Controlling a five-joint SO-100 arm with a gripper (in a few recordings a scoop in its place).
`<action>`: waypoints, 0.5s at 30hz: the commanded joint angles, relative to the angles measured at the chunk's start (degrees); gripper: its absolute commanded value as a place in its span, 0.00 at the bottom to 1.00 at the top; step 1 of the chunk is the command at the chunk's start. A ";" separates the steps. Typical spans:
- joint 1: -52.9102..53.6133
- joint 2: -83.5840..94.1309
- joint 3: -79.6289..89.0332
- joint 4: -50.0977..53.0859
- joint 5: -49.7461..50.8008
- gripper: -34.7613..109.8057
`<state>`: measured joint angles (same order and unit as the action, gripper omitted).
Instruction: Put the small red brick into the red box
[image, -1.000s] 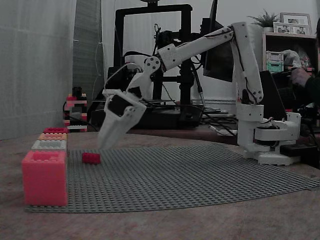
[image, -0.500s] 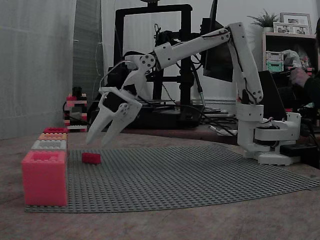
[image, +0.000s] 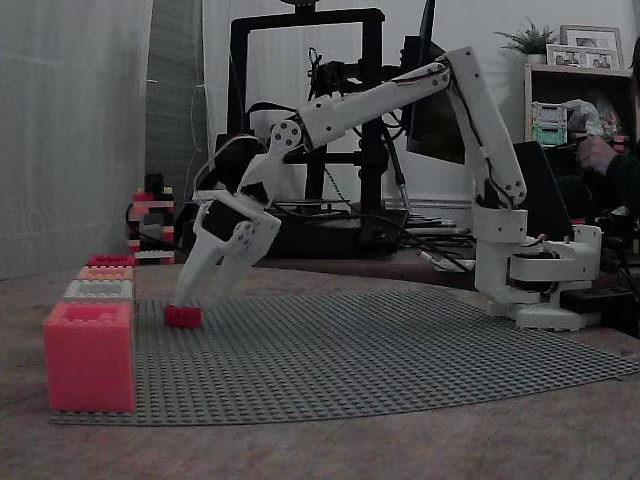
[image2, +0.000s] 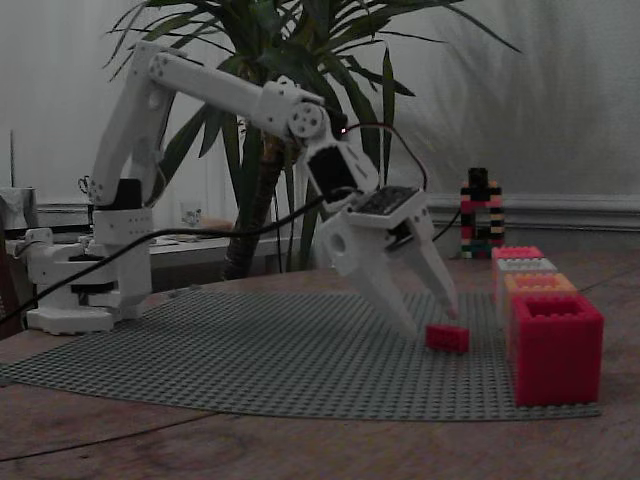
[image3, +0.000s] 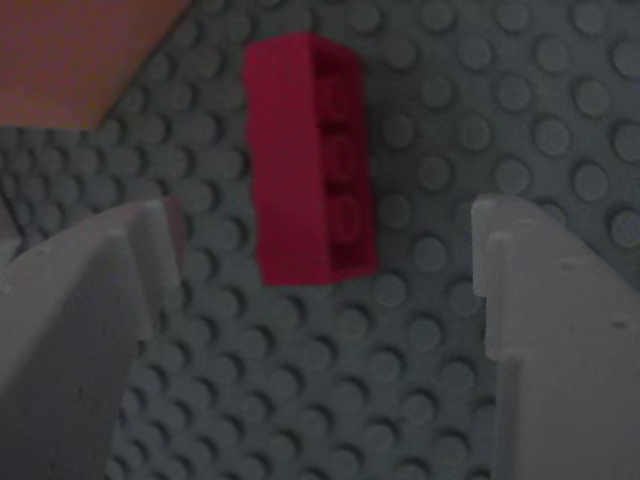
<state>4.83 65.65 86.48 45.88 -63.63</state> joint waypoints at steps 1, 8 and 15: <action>-0.79 1.93 -4.04 -0.53 -0.18 0.43; -0.88 -0.62 -6.77 -1.49 1.23 0.42; -0.88 -2.37 -8.70 -2.02 2.29 0.41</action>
<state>4.13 61.08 82.71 44.21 -61.17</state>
